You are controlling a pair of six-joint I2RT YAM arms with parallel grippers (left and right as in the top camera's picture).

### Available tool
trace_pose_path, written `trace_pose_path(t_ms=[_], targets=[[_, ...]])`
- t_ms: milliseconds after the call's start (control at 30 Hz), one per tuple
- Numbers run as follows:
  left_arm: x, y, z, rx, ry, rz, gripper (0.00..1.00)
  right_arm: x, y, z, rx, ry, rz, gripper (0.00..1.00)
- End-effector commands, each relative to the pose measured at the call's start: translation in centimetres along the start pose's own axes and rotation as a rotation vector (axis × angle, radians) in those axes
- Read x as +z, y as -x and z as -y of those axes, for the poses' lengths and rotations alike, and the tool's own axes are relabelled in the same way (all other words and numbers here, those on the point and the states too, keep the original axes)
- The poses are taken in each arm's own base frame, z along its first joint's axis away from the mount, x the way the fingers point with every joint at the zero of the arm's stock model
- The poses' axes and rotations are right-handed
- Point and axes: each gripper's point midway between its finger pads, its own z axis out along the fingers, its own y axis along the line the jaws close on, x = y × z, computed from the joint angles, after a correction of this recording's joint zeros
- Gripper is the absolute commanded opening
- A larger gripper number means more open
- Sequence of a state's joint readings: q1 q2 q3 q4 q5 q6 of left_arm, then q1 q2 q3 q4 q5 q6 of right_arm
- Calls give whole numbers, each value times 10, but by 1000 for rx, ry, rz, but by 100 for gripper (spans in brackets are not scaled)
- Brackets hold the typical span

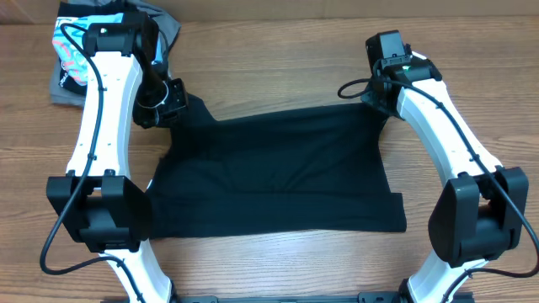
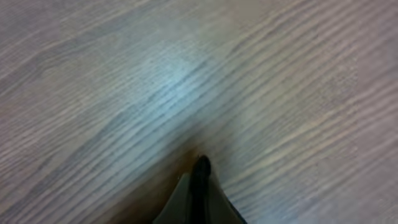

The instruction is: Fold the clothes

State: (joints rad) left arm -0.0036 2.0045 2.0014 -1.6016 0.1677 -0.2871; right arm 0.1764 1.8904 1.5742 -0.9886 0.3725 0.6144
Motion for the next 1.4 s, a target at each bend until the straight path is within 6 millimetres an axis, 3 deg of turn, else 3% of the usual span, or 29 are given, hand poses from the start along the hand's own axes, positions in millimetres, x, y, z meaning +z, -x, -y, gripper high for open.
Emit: trace_pose_path(t_ms=[0, 67, 267, 467, 800, 933, 1367], targets=[[-32, -11, -13, -25, 62, 72, 4, -28, 16, 16, 92, -16, 55, 4], [-38, -21, -20, -60, 92, 63, 4, -38, 7, 17, 96, 10, 17, 4], [-52, -35, -8, -24, 60, 100, 4, -67, -22, 20, 81, 97, -117, 4], [-53, -74, -7, 6, 67, 84, 4, -76, -52, 33, 53, 69, -247, 4], [-3, -137, -43, -40, 161, -125, 4, -74, -88, 51, 23, 3, -387, 4], [22, -145, -60, -105, 237, -166, 4, -71, -104, 64, 26, -35, -419, 4], [72, -158, -75, -130, 260, -224, 7, -39, -153, 85, 12, -85, -485, 4]])
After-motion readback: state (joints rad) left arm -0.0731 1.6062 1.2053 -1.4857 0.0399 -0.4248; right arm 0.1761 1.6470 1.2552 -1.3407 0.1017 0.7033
